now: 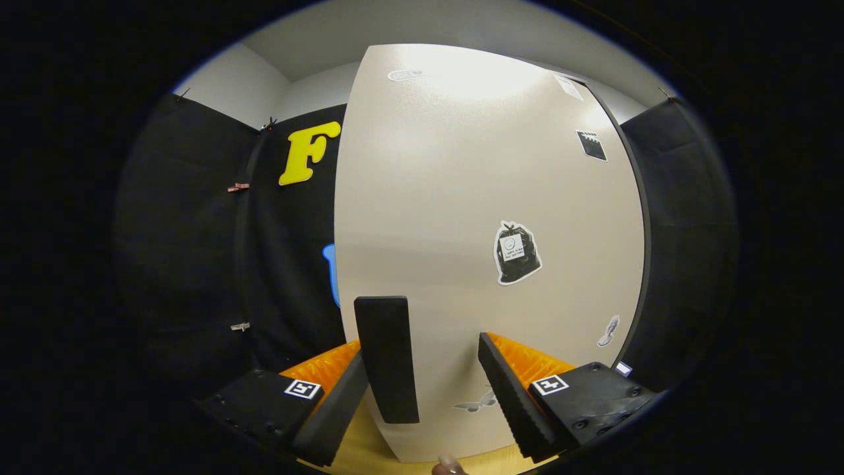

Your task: Open the shoe cabinet door, grab the shoes and put them into the shoe cabinet, then close the shoe cabinet door.

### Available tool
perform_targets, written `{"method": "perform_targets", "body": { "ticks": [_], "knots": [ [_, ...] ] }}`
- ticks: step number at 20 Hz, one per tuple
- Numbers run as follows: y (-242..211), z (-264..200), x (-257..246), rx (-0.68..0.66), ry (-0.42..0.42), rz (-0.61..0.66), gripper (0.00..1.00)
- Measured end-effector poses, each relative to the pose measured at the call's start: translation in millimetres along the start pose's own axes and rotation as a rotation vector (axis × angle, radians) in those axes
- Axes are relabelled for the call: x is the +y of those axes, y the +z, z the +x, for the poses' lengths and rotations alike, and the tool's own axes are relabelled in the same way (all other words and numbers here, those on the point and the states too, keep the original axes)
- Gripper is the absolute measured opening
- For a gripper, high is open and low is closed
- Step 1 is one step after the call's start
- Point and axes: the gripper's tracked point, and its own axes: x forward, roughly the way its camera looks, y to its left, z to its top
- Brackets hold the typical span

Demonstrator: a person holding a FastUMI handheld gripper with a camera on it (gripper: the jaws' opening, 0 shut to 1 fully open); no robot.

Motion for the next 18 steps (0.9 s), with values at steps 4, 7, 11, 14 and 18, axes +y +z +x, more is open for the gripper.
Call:
{"method": "perform_targets", "body": {
  "ticks": [4, 7, 11, 14, 18],
  "knots": [
    [-2, 3, 9, 0.009, 0.012, -0.015, 0.99],
    [2, -2, 15, -0.001, 0.03, -0.027, 0.99],
    [5, -14, 19, 0.0, 0.039, -0.029, 0.99],
    [9, -26, 20, -0.006, 0.04, -0.034, 0.99],
    [15, -40, 22, -0.015, 0.037, -0.042, 0.99]
  ]
}}
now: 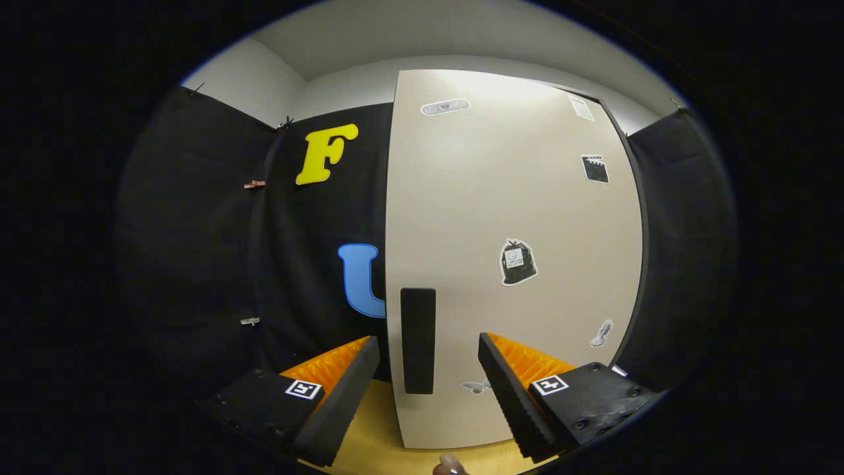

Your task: Open the shoe cabinet door, grab the shoes and put them into the shoe cabinet, then close the shoe cabinet door.

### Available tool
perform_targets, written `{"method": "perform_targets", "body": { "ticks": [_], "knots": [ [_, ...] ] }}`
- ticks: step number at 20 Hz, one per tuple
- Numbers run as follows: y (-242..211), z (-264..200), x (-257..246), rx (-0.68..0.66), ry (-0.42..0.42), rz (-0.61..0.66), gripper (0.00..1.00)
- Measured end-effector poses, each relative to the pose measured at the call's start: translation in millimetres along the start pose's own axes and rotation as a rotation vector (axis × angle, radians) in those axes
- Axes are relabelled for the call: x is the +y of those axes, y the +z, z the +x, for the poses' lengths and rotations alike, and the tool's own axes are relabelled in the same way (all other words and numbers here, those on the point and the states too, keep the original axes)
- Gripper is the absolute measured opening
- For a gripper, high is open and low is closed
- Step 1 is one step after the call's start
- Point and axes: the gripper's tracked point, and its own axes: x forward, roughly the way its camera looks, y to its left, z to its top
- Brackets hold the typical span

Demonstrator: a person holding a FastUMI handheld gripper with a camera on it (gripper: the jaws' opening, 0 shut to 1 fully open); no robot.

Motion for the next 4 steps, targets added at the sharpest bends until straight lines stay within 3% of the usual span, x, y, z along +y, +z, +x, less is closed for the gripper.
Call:
{"method": "perform_targets", "body": {
  "ticks": [4],
  "knots": [
    [5, -16, 2, -0.004, -0.005, -0.009, 0.99]
  ]
}}
